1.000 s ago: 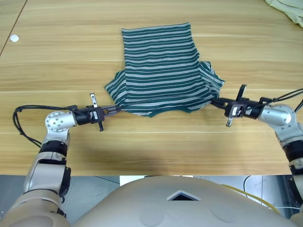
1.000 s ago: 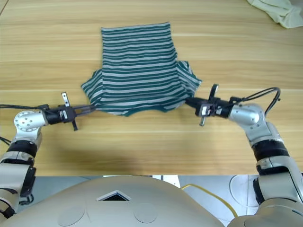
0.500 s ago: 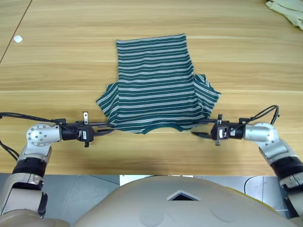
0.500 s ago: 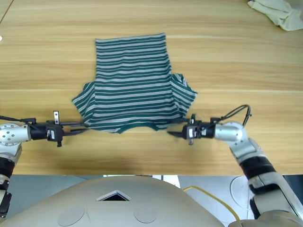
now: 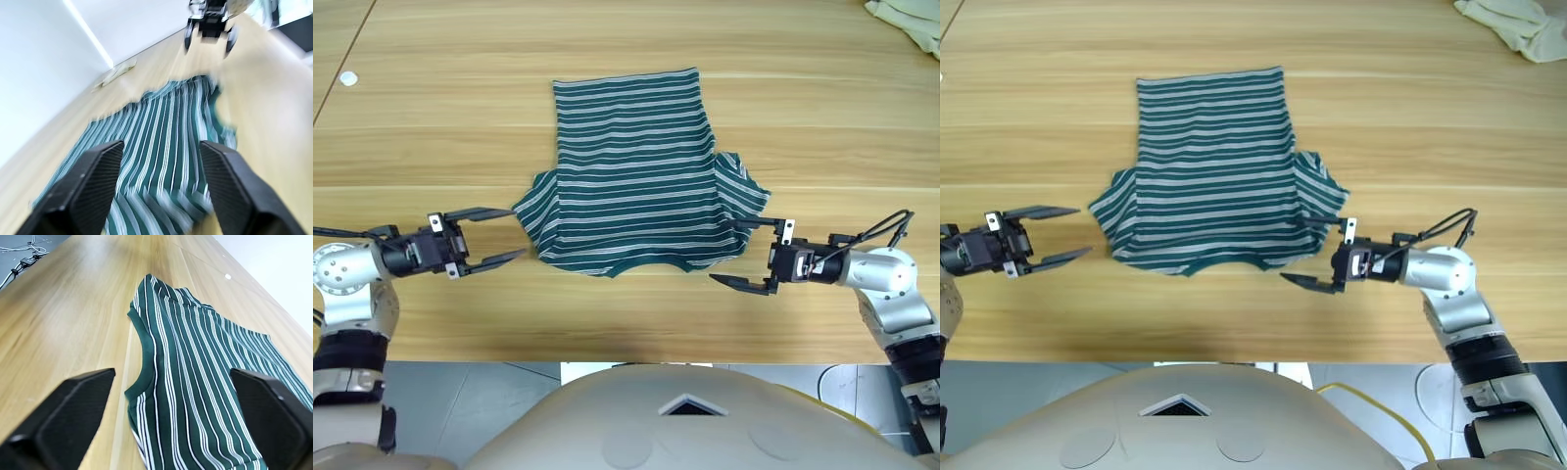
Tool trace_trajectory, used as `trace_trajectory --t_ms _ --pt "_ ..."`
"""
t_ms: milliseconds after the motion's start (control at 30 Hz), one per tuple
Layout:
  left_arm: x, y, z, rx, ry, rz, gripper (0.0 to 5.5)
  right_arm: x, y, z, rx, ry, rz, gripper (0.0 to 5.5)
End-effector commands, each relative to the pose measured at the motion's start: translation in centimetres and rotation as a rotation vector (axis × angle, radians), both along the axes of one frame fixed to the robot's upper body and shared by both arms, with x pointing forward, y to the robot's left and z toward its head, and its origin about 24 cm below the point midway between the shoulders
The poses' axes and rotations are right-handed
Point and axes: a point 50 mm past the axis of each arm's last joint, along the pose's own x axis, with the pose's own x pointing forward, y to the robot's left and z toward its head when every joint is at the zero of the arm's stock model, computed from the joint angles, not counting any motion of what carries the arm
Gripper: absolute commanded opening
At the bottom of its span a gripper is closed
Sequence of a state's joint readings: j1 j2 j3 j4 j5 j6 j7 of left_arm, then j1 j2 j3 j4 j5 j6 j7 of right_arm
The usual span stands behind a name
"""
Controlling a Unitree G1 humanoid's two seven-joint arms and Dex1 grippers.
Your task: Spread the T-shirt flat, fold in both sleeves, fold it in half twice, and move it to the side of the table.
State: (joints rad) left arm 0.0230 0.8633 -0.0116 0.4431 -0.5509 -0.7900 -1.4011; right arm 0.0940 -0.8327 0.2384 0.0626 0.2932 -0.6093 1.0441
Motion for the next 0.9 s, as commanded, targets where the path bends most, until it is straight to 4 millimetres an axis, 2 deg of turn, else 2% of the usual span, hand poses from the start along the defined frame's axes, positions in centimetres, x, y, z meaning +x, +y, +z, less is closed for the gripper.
trace_trajectory --t_ms 33,133,300,467,733,833,900 --pt "1.6 1.8 -1.3 0.299 -0.048 0.122 3.56 0.1 -0.2 0.0 -0.004 -0.017 -0.034 5.13" --pt "2.4 2.6 -3.3 0.647 -0.077 0.174 4.02 0.2 0.0 0.1 0.01 -0.02 -0.033 5.4" --pt "2.5 1.1 -3.7 0.722 -0.18 0.082 4.81 0.3 0.3 -0.1 0.028 -0.015 -0.039 5.4" --pt "2.9 -0.1 -3.6 0.768 -0.259 0.017 5.33 0.3 0.8 -0.5 0.041 -0.013 -0.04 5.4" --pt "3.4 -2.1 -3.5 0.727 -0.309 -0.04 5.37 0.2 1.2 -1.0 0.051 -0.009 -0.039 5.4" --pt "3.6 -1.9 -3.8 0.737 -0.306 -0.032 5.37 0.1 1.5 -1.0 0.06 -0.012 -0.036 5.4" --pt "3.8 -1.5 -3.9 0.756 -0.306 -0.019 5.12 0.1 1.5 -1.0 0.063 -0.013 -0.034 5.4"
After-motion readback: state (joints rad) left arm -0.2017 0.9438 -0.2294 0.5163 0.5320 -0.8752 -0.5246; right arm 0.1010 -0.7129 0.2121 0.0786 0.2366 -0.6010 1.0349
